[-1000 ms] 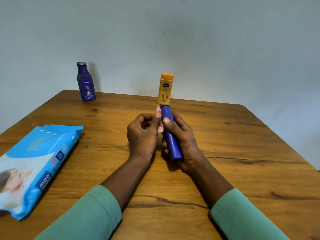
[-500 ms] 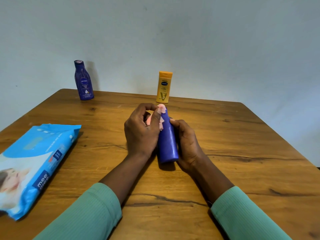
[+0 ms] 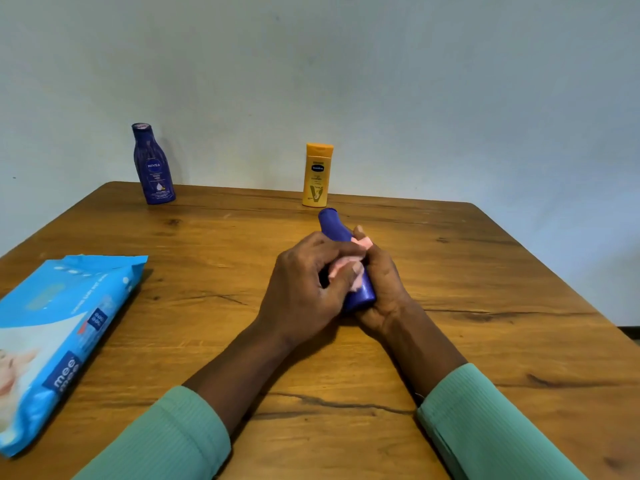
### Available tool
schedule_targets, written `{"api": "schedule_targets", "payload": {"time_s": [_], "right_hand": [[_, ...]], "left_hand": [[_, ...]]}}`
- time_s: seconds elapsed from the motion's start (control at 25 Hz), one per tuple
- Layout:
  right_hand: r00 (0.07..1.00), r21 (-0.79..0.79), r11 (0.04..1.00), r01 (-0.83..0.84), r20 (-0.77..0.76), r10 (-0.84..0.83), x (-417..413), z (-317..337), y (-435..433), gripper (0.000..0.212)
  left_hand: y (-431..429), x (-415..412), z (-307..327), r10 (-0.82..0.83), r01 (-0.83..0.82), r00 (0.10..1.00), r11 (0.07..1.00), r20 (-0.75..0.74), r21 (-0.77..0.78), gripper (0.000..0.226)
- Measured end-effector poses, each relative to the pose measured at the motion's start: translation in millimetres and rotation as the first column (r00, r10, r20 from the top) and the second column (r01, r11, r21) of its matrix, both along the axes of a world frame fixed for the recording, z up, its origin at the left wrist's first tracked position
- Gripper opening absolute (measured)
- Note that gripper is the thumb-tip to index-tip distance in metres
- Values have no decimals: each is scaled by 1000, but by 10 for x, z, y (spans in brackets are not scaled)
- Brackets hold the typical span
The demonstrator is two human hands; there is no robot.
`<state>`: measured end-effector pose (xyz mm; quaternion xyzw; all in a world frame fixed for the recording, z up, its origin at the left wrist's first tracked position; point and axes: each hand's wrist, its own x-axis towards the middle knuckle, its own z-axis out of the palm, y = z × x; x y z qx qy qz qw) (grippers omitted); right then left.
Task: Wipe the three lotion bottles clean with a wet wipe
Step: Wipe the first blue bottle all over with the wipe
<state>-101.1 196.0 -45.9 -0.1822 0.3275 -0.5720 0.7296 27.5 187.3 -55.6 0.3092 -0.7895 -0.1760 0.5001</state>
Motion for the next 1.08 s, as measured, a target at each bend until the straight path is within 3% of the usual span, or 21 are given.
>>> {"api": "schedule_targets", "payload": {"time_s": [0.12,0.2,0.4,0.52,0.64,0.76,0.84,0.96,1.08], "right_hand": [[996,-82,995,-59,-75,53,0,17,6,59],[993,-79,996,-41,-112,32,7,-17,-6,56],[995,1,997,82,-53,-82,-32,-52,-42,57],[976,-60,977,203,-71,-207,-59,-92,-109,45],[950,-134,977,164,-245,-193,-60,-82,-98,31],[826,-269,963,32,-535,-177,-53,-62,-104,31],[767,-322,946,-28,-614,-186,-18,-75,-104,35],[784,-314,938,145,-542,-303,20,-99,-101,38],[805,-129,894,430,-394,-444,-95,-148,-183,50]], "left_hand": [[-202,74,35,194,-184,973,979,-127,84,33],[-196,77,27,244,-230,962,966,-124,114,34],[167,15,-33,-65,67,988,998,141,-9,27],[92,126,-61,-82,78,986,996,147,37,26],[-39,168,-87,43,-44,999,993,5,114,29],[-214,61,9,181,-151,970,972,-160,181,30],[-303,47,76,264,-216,945,947,-192,239,32],[-223,79,-7,236,-181,962,926,-135,331,24],[87,12,-121,73,-25,993,904,-97,426,19]]}}
